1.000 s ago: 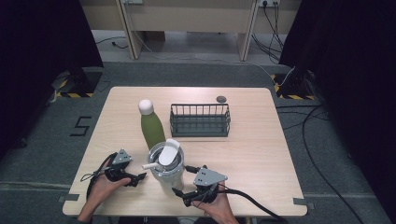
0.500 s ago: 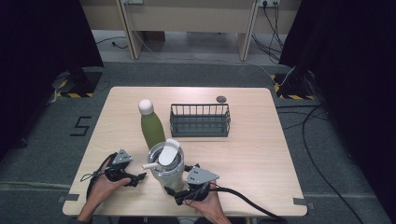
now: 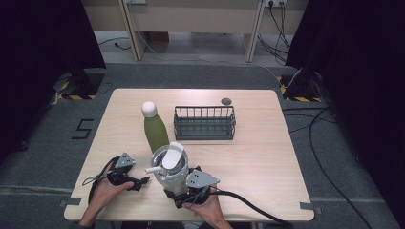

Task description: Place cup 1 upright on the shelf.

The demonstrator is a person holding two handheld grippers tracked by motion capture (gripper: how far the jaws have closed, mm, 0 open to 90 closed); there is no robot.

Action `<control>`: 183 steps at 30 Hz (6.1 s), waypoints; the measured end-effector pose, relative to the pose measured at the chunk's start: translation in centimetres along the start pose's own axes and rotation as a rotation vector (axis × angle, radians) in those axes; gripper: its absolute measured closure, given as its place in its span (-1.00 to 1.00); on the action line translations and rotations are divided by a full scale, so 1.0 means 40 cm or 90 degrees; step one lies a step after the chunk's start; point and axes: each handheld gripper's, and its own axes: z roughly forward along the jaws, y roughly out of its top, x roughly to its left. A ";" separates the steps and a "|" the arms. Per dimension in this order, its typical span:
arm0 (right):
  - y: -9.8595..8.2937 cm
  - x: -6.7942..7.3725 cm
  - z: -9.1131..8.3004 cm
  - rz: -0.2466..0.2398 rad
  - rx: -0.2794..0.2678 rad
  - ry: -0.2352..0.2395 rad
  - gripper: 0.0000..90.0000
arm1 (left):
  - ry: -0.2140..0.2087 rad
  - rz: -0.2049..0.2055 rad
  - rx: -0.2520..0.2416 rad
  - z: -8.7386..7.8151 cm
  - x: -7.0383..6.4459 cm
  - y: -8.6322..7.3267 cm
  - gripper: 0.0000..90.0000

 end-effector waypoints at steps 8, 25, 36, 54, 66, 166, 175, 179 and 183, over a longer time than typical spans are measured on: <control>0.002 -0.003 0.009 -0.001 -0.004 0.005 -0.77 | 0.000 0.000 0.000 0.000 0.000 0.000 -1.00; 0.011 -0.004 0.008 0.018 -0.018 -0.003 -0.74 | 0.000 0.000 -0.001 0.000 0.000 0.000 -1.00; 0.075 -0.025 -0.027 -0.009 -0.034 -0.033 -0.74 | 0.000 0.000 0.000 0.000 0.000 0.000 -1.00; 0.159 -0.128 -0.097 0.009 -0.035 -0.111 -0.74 | -0.001 -0.001 0.000 0.000 0.000 0.000 -1.00; 0.189 -0.178 -0.111 0.015 -0.027 -0.136 -0.74 | -0.001 -0.001 0.000 0.000 0.000 0.000 -1.00; 0.202 -0.567 -0.063 0.080 0.021 -0.362 -0.74 | -0.001 -0.001 -0.002 0.000 0.000 0.000 -1.00; 0.183 -0.562 -0.056 0.085 0.017 -0.365 -0.74 | 0.000 -0.001 -0.001 0.000 0.000 0.000 -1.00; 0.175 -0.562 -0.054 0.081 0.015 -0.370 -0.74 | 0.000 0.000 -0.001 0.000 0.000 0.000 -1.00; 0.169 -0.560 -0.051 0.085 0.015 -0.372 -0.74 | -0.001 -0.001 -0.001 0.000 0.000 0.000 -1.00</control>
